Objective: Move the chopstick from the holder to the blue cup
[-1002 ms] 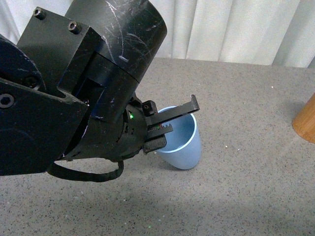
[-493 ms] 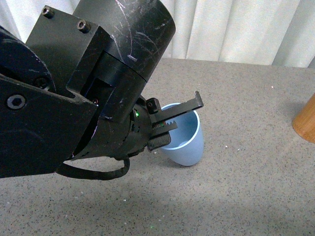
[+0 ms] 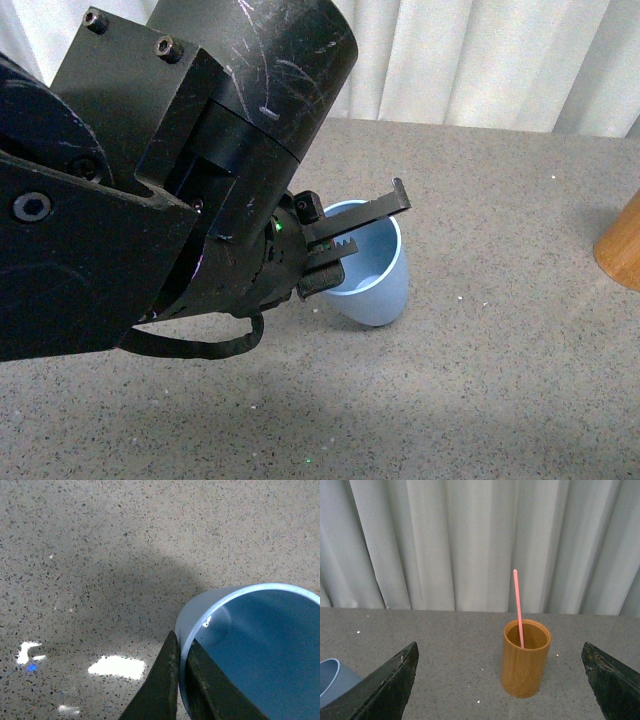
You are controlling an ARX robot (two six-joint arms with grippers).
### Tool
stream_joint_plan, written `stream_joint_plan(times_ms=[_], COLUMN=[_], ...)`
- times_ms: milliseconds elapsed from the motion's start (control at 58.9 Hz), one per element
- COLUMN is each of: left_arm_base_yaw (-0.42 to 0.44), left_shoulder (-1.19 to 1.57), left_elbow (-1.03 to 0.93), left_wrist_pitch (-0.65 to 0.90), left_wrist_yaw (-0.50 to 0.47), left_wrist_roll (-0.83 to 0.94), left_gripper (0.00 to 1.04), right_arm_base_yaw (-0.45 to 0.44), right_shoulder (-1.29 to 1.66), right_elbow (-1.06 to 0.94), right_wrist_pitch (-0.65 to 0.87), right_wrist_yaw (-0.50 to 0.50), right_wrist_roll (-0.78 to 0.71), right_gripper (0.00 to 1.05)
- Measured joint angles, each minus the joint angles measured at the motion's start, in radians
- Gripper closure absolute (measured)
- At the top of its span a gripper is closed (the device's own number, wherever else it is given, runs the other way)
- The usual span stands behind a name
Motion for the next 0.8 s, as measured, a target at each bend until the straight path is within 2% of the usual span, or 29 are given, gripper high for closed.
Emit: stream_joint_plan(times_ms=[119,289,408,476,509,679,798], left_arm_base_yaw=[0.0,0.0,0.0,0.002,0.007,0.059,0.119], left_shoulder=[0.0,0.0,-0.001,-0.004,-0.011,-0.082,-0.138], left_elbow=[0.0,0.0,0.0,0.0,0.0,-0.003,-0.039], left_wrist_pitch=[0.0,0.0,0.002,0.003,0.005,-0.005,0.013], left_wrist_yaw=[-0.006,-0.006,-0.006,-0.003,0.001,-0.08,-0.083], left_wrist_roll=[0.0,0.0,0.0,0.0,0.002,0.025,0.034], left_gripper=[0.77,0.52,0.24,0.14,0.06,0.07,0.07], right_arm_base_yaw=[0.0,0.0,0.0,0.0,0.0,0.0,0.0], right_shoulder=[0.0,0.0,0.0,0.0,0.0,0.0,0.0], right_elbow=[0.0,0.0,0.0,0.0,0.0,0.0,0.0], right_wrist_pitch=[0.0,0.0,0.0,0.0,0.0,0.0,0.0], right_wrist_yaw=[0.0,0.0,0.0,0.0,0.0,0.0,0.0], right_wrist_roll=[0.0,0.0,0.0,0.0,0.0,0.0,0.0], right_gripper=[0.09,0.09,0.09,0.09,0.09,0.09,0.09])
